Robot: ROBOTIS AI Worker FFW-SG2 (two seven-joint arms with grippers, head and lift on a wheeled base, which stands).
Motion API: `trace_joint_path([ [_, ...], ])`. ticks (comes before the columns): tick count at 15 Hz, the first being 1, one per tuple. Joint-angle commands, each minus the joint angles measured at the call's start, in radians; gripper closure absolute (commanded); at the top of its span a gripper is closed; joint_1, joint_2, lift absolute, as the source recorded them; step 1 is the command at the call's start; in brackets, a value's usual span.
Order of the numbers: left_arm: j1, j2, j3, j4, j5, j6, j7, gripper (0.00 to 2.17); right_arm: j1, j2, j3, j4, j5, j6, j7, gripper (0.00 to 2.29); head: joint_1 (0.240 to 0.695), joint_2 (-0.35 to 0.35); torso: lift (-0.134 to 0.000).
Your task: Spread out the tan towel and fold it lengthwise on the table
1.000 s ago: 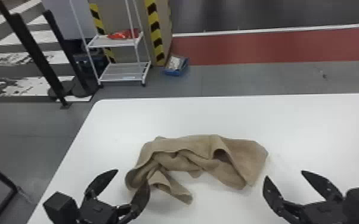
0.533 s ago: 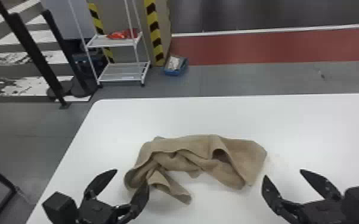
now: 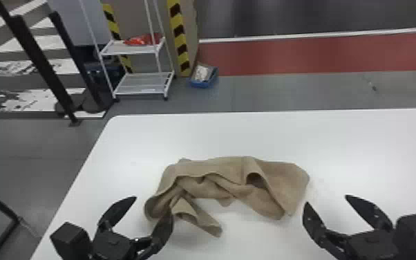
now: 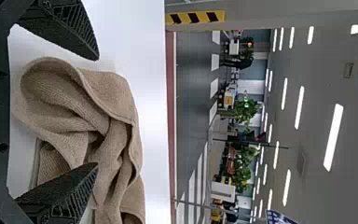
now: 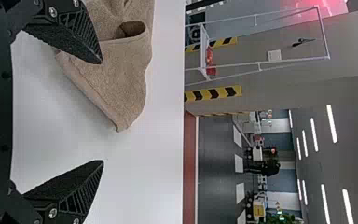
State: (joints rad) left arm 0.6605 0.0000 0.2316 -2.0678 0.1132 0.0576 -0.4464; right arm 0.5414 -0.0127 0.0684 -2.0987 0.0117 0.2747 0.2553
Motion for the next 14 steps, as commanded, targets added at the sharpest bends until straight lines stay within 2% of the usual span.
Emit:
trace_joint_path([
  [1, -0.001, -0.003, 0.000, 0.005, 0.000, 0.000, 0.000, 0.08, -0.017, -0.001, 0.008, -0.001, 0.033, -0.005, 0.022, 0.15, 0.695, 0.174, -0.124],
  [4, -0.001, -0.003, 0.000, 0.008, 0.000, 0.000, -0.002, 0.08, -0.070, -0.001, 0.042, -0.004, 0.091, 0.071, 0.025, 0.27, 0.695, 0.186, -0.124],
  [7, -0.001, -0.003, 0.003, 0.009, 0.000, 0.000, -0.002, 0.08, -0.152, -0.006, 0.082, -0.021, 0.139, 0.326, 0.030, 0.31, 0.695, 0.197, -0.124],
  [8, -0.001, -0.003, 0.003, 0.009, 0.000, 0.000, -0.002, 0.08, -0.161, -0.009, 0.094, -0.024, 0.151, 0.344, 0.041, 0.38, 0.695, 0.199, -0.124],
  [14, -0.005, -0.003, 0.008, 0.020, 0.005, 0.000, -0.002, 0.08, -0.218, -0.012, 0.183, 0.000, 0.228, 0.396, 0.051, 0.38, 0.695, 0.244, -0.124],
])
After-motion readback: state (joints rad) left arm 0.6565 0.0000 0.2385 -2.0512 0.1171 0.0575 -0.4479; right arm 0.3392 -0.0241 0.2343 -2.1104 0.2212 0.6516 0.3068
